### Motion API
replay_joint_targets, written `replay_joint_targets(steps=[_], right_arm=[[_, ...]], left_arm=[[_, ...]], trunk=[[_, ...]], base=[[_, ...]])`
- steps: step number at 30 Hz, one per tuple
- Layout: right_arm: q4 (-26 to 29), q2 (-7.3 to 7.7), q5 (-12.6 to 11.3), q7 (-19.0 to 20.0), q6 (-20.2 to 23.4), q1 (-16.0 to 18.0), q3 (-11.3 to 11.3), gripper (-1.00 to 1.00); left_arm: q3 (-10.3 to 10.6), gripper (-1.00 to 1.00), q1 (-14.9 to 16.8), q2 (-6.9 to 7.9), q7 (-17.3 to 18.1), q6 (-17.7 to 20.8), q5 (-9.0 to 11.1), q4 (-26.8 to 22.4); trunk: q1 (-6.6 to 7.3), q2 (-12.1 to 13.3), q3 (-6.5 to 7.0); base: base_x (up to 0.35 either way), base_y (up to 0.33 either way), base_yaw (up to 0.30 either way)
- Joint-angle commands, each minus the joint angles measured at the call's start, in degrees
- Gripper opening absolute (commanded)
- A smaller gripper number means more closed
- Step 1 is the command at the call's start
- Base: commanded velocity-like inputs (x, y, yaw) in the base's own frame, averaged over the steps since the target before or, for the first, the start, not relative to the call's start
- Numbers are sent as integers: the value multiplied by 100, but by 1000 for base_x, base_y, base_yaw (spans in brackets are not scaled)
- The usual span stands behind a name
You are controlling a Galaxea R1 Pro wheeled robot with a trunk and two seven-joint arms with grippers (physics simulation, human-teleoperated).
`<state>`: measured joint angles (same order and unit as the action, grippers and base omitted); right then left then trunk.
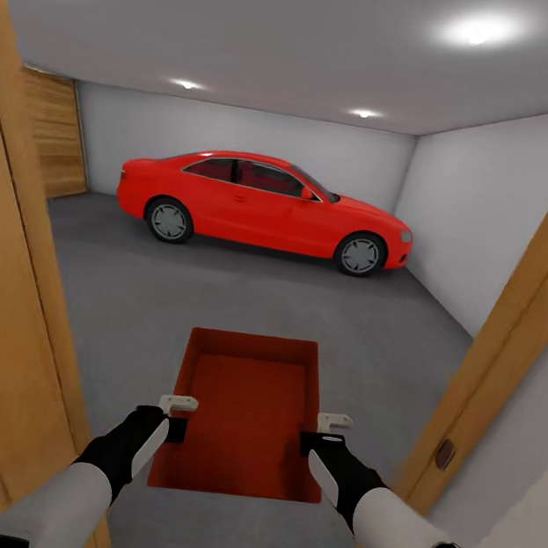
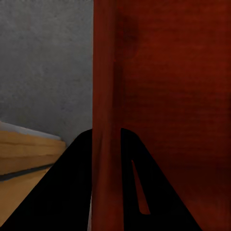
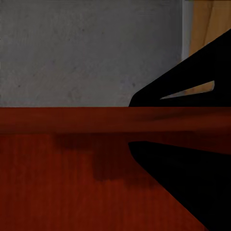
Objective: Move the two storage containers from the living room to the garage. In the garage, place one container on the floor and stack the other container on top of it (either order is fine).
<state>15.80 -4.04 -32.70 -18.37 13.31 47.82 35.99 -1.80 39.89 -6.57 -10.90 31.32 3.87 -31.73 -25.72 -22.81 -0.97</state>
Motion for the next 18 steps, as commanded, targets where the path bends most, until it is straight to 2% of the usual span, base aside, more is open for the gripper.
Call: replay_joint_targets(steps=[1, 18], right_arm=[[18, 34, 141, -220, 43, 8, -84, -100], [17, 40, 141, -220, 40, 8, -84, -100]], left_arm=[[-49, -100, 1, 2, -58, 50, -97, -5], [-49, -100, 1, 5, -61, 50, -97, 0]], trunk=[[-7, -11, -10], [-7, -11, -10]], base=[[321, 2, 0], [321, 4, 0]])
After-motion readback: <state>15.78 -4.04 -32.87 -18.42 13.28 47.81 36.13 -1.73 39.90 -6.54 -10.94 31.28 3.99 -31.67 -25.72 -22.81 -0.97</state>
